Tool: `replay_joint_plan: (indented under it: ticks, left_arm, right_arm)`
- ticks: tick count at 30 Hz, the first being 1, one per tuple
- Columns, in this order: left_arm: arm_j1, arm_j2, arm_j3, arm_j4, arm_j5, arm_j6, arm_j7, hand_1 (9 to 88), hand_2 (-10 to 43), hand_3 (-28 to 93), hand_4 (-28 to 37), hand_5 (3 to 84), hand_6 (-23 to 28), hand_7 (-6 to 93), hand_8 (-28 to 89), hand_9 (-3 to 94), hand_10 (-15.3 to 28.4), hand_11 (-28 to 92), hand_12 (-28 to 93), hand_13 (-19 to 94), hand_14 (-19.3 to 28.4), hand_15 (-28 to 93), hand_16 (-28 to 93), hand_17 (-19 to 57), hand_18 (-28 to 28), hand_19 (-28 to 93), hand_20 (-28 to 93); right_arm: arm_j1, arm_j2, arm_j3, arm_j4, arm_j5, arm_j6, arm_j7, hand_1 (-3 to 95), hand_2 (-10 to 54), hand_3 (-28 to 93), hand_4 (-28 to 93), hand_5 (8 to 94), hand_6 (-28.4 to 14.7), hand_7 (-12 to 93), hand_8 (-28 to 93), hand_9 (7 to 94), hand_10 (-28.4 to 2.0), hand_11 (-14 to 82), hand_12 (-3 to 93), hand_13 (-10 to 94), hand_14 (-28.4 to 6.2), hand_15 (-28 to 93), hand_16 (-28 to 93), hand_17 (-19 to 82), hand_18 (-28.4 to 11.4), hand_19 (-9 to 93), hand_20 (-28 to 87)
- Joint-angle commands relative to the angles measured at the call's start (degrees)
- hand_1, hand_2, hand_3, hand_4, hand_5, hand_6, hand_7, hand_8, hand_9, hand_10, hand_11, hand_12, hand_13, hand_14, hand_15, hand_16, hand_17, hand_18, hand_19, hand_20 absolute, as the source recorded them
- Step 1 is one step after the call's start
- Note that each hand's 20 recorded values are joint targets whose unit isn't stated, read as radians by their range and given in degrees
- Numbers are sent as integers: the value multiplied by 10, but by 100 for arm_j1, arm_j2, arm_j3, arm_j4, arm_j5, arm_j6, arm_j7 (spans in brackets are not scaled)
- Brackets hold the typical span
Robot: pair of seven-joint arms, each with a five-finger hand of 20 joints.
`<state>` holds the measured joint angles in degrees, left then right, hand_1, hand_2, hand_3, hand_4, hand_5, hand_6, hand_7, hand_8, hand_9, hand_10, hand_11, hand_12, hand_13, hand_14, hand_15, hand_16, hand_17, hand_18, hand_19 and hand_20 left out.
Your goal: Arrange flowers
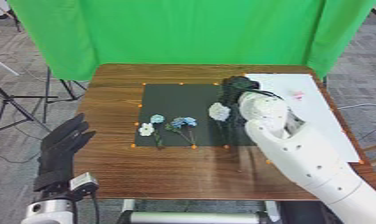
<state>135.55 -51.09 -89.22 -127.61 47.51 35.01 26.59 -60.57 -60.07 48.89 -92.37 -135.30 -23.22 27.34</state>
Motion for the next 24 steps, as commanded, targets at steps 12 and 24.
replay_joint_plan:
  ticks: [12, 24]
  left_arm:
    - [134, 161, 113, -25, -201, 176, 261, 274, 50, 839, -177, 384, 99, 165, -115, 313, 191, 367, 49, 243, 270, 658, -181, -92, 217, 610, 37]
    - [37, 260, 225, 1, -274, 226, 328, 274, 50, 838, -175, 384, 99, 165, -115, 313, 191, 367, 49, 243, 269, 657, -181, -91, 217, 610, 36]
  right_arm:
    - [368, 1836, 248, 243, 1008, 767, 314, 304, 13, 882, -269, 508, -70, 149, -106, 520, -187, 225, 169, 572, -113, 747, 128, 324, -198, 932, 34]
    - [226, 1876, 520, 737, 974, 573, 403, 324, -20, 891, -274, 482, -70, 153, -109, 491, -182, 204, 169, 564, -105, 749, 123, 321, -190, 932, 12]
